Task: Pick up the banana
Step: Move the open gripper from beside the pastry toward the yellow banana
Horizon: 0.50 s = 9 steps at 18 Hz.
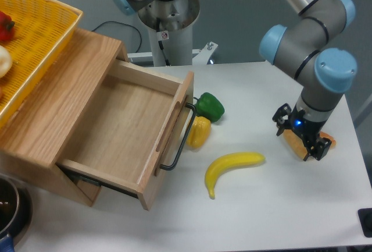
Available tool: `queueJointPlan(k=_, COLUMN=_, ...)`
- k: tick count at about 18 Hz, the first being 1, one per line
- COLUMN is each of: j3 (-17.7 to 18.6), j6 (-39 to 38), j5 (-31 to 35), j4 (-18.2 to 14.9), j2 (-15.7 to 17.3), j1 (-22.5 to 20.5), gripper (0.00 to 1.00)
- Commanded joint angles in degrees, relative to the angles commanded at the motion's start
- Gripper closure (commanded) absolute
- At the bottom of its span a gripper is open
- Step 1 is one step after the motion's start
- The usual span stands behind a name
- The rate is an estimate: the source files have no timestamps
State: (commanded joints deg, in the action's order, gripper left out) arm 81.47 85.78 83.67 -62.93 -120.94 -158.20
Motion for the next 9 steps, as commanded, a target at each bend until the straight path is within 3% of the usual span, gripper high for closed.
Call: queueJointPlan(k=9, j3=2.7, j6=2.4, j5=0.0, j4=0.1, j2=0.9, j1=0.7, gripper=0.00)
